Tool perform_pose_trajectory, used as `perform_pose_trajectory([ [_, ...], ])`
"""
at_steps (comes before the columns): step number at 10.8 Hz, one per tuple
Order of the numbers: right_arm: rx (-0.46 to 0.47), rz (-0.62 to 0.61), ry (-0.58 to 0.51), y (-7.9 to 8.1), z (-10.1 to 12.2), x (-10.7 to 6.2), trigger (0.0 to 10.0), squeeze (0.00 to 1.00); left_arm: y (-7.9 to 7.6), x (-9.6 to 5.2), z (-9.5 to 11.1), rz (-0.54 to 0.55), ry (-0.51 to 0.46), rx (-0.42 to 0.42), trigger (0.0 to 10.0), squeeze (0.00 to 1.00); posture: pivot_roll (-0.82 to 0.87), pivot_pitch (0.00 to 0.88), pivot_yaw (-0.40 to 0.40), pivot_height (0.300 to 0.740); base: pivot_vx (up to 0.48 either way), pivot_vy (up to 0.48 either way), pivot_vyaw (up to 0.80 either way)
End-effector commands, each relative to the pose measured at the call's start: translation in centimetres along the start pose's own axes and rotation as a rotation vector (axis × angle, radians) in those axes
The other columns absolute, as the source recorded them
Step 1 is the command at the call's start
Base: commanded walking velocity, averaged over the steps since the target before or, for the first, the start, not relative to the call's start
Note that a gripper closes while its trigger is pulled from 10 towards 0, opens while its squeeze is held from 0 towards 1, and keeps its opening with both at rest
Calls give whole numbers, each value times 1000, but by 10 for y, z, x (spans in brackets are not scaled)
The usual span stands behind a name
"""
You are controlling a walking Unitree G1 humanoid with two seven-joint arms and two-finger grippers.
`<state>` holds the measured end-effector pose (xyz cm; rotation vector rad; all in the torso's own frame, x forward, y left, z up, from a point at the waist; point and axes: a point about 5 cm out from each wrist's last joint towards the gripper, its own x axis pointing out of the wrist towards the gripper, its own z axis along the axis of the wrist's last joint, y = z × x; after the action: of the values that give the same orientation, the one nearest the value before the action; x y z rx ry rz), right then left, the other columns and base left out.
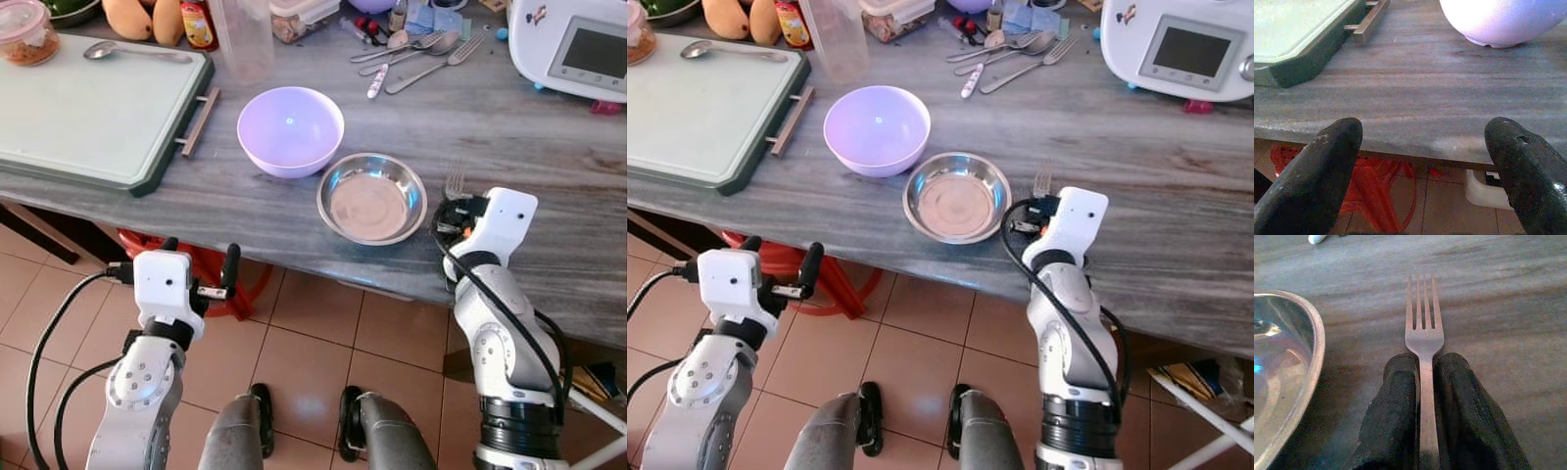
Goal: Setting the table
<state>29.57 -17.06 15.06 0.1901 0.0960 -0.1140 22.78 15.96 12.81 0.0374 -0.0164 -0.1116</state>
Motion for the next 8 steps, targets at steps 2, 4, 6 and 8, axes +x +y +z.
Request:
perform_pose_trajectory([
  [2, -27, -26, 97, -8, -21, -3, 10000, 1000, -1, -2, -1, -9, 11, 0, 10000, 0, -10, 278, 1, 740, 0, 0, 0],
  [4, -46, -31, 64, -10, -16, -3, 10000, 1000, -1, -2, -1, -18, 13, -3, 10000, 0, -11, 277, 3, 740, 0, 0, 0],
  [6, -58, -35, 43, -12, -12, -5, 10000, 1000, -2, -3, -1, -25, 14, -5, 10000, 0, -13, 279, 3, 740, 0, 0, 0],
  [8, -88, -26, 15, -14, -9, -7, 10000, 1000, -3, -3, -2, -28, 15, -6, 10000, 0, -14, 276, 3, 740, 0, 0, 0],
])
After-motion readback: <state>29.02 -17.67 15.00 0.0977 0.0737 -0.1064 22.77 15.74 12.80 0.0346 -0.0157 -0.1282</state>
